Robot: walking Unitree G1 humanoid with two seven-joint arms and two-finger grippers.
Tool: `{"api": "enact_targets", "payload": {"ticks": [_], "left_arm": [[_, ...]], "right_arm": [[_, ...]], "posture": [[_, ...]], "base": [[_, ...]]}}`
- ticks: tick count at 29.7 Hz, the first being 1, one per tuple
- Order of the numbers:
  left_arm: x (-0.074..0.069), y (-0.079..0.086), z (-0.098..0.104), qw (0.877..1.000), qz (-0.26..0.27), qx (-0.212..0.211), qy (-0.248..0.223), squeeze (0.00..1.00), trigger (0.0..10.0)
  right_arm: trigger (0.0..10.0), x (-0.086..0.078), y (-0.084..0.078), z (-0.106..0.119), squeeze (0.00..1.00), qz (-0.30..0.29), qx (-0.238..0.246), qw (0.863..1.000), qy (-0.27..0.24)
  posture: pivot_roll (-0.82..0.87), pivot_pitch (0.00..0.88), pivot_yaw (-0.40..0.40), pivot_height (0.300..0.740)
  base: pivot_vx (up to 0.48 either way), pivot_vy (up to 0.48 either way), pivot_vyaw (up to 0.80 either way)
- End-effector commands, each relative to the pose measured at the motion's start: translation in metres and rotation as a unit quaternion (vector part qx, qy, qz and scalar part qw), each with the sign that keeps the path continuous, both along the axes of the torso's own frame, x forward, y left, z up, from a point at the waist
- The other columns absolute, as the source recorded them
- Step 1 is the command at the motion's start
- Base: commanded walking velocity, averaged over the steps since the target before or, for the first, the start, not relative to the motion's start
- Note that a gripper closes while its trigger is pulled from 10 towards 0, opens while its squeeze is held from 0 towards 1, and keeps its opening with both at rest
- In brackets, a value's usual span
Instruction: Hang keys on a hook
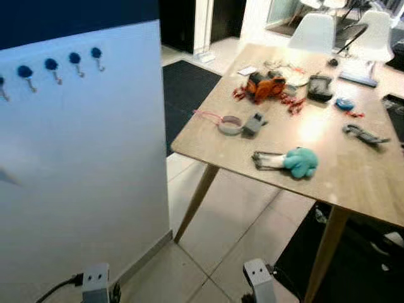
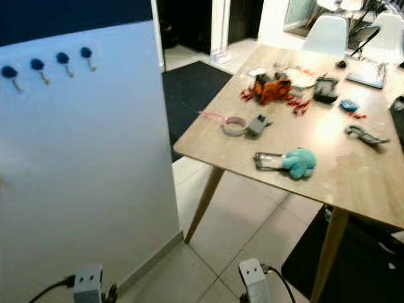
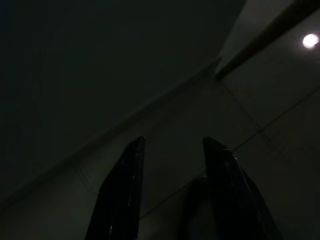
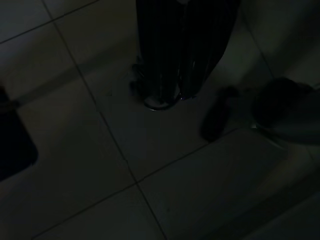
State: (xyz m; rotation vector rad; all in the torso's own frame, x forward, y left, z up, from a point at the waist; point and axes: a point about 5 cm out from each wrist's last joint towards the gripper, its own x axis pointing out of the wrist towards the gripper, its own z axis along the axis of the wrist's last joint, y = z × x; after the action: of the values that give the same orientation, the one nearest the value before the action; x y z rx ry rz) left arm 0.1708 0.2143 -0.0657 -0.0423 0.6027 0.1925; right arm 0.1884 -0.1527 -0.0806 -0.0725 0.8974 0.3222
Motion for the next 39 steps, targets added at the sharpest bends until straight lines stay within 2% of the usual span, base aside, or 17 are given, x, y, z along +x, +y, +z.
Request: {"api": "enact_targets", "payload": {"ticks": [1, 7, 39], "left_arm": [[-0.0043, 0.0001, -0.0025, 1.000, 0.006, -0.001, 0.008, 0.00, 10.0], [-0.0024, 0.0007, -0.0025, 1.000, 0.005, 0.000, 0.011, 0.00, 10.0], [-0.0064, 0.0066, -0.0056, 1.000, 0.010, 0.009, 0.026, 0.00, 10.0]], "right_arm": [[10.0, 0.0003, 0.0029, 0.0001, 0.00, 0.002, 0.004, 1.000, 0.000], [10.0, 0.0065, 0.0053, 0.0031, 0.00, -0.028, 0.024, 0.999, -0.007], [10.0, 0.0080, 0.0111, 0.0039, 0.00, -0.007, 0.024, 1.000, -0.008]], "posture": [[0.09, 0.058, -0.046, 0.740], [0.09, 0.057, -0.041, 0.740], [0.11, 0.049, -0.045, 0.740]], "base": [[0.000, 0.000, 0.80], [0.000, 0.000, 0.80], [0.000, 0.000, 0.80]]}}
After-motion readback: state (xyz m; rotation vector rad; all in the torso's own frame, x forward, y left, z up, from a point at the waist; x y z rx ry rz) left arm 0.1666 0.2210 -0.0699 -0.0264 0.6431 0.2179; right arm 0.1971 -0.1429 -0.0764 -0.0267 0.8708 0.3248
